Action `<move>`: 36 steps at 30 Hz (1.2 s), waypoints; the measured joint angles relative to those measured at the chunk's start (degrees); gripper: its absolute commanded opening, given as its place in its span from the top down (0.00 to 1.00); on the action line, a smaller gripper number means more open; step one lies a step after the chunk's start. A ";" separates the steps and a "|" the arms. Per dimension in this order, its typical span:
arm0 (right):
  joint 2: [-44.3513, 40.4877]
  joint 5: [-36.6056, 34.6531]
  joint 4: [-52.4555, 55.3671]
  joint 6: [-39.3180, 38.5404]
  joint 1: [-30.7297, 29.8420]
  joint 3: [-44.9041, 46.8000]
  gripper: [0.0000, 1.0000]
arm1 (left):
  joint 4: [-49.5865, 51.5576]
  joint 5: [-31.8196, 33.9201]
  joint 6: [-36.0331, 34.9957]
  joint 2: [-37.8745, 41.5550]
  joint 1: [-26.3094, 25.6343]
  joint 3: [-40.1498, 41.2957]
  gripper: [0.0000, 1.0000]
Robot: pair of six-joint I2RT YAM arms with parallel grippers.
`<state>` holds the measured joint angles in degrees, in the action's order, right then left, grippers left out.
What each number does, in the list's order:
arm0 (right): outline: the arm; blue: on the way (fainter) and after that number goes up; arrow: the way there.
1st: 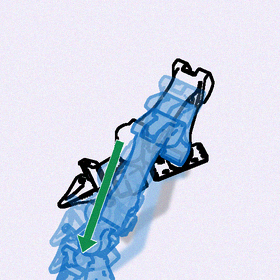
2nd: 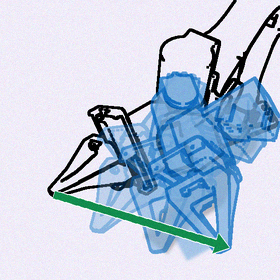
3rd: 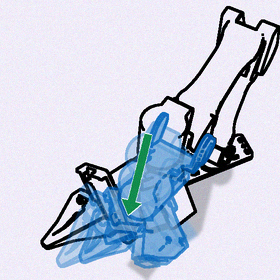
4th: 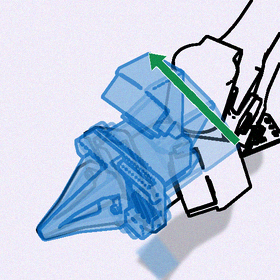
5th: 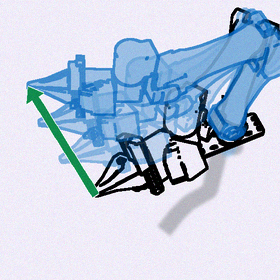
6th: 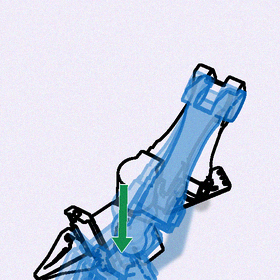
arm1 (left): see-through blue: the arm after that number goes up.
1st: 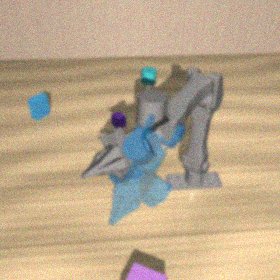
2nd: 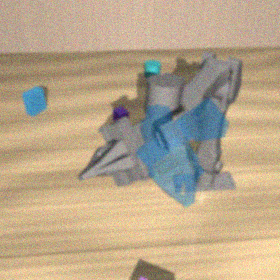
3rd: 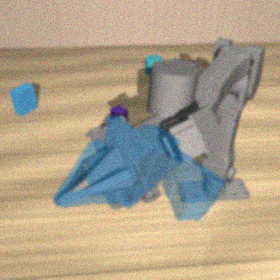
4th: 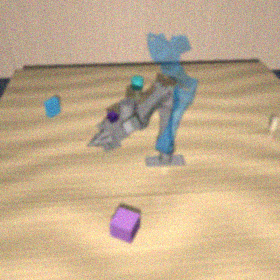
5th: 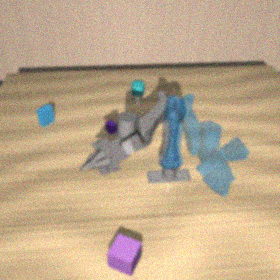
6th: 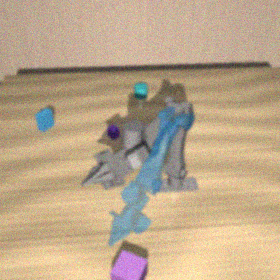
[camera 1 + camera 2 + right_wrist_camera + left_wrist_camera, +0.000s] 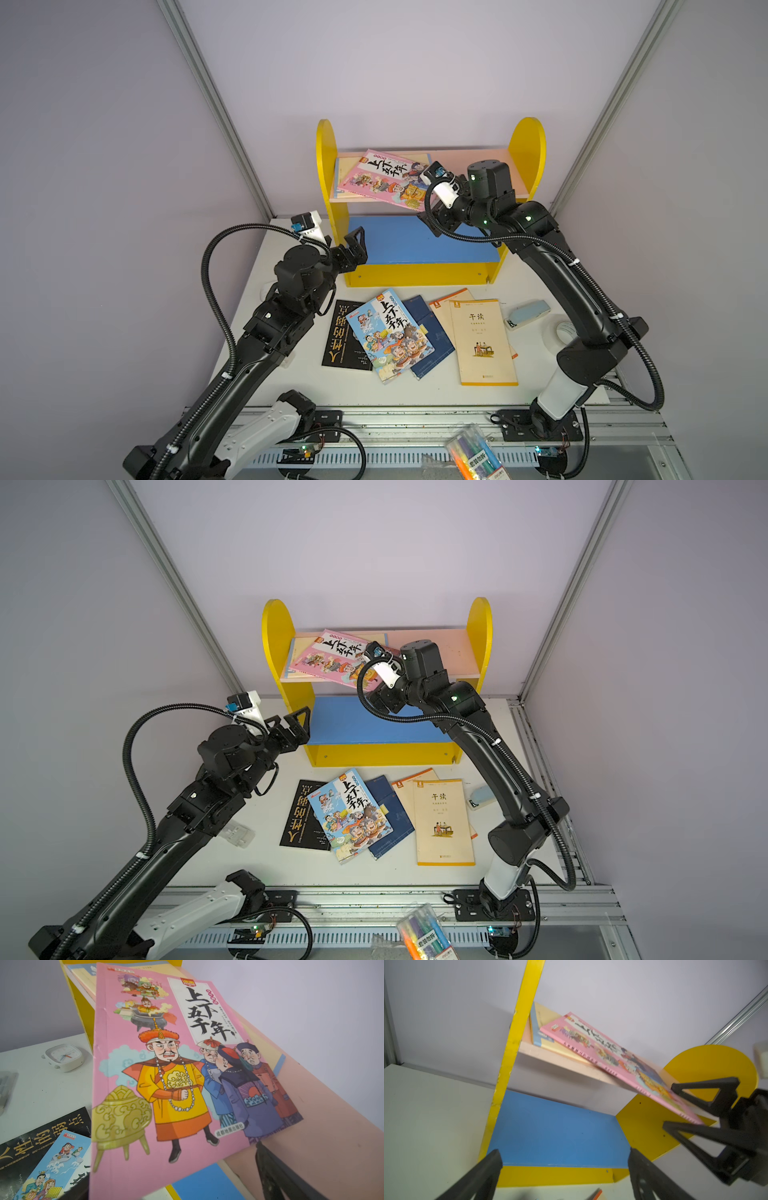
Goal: Stacking books/files
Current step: Rotate the book on the bookshelf.
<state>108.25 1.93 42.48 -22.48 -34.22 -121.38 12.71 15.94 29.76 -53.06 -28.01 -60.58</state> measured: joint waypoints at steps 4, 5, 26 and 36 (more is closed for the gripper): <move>0.09 1.07 0.42 0.87 0.92 -0.52 0.02 | 4.85 -1.27 -0.33 1.73 0.00 3.21 0.03; -0.09 1.42 0.39 1.01 0.92 0.00 0.02 | 5.81 -1.49 -0.31 1.95 0.00 3.96 0.03; -5.57 4.09 -3.37 0.17 -0.33 6.34 0.02 | 7.98 -5.42 2.34 5.44 0.02 10.64 0.03; -1.38 -0.96 -4.31 1.38 -0.31 1.75 0.02 | 7.56 -5.51 2.89 6.36 0.02 11.47 0.03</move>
<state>106.87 0.97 38.17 -21.10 -34.52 -119.63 20.27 10.44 32.64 -46.70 -27.99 -49.10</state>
